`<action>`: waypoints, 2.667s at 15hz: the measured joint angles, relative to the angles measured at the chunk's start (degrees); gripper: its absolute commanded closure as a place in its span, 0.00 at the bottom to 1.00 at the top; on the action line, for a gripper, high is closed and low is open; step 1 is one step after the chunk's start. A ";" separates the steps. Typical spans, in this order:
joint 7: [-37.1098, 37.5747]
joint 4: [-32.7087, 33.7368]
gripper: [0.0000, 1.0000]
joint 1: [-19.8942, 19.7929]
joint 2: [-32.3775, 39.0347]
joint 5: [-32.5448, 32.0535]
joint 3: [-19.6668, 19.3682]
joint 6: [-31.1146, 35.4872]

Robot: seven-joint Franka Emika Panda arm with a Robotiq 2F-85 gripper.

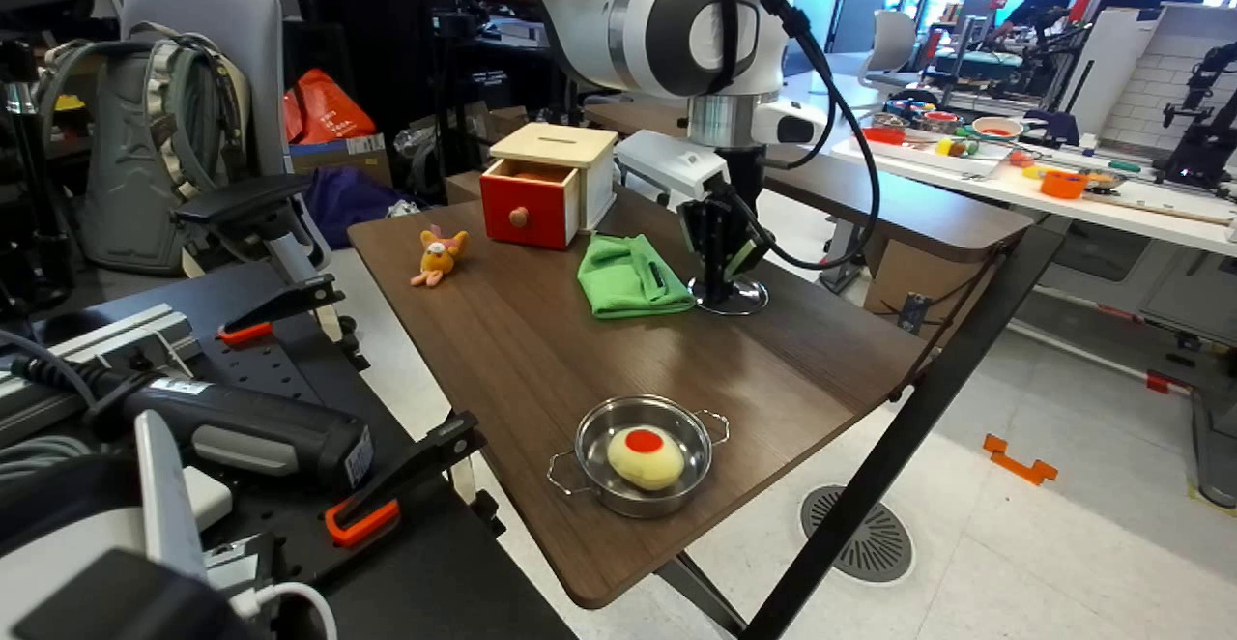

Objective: Pick up the lid from the table and put it on the pot.

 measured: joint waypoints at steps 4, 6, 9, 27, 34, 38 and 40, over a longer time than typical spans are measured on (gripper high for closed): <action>0.00 0.10 0.95 -0.26 0.05 -0.24 -0.02 -0.17; -0.05 0.09 0.95 -0.46 0.05 -0.24 -0.02 -0.18; -0.26 -0.40 0.95 -0.79 -0.37 -0.24 -0.02 -0.18; -10.31 -25.53 0.95 -5.56 -16.61 -3.77 -0.60 2.78; -16.19 -36.16 0.95 -8.17 -22.67 -5.09 -0.95 9.08; -20.22 -41.32 0.95 -9.97 -27.12 -5.09 -0.93 11.25; -21.92 -43.13 0.95 -10.79 -28.83 -5.13 -1.03 11.37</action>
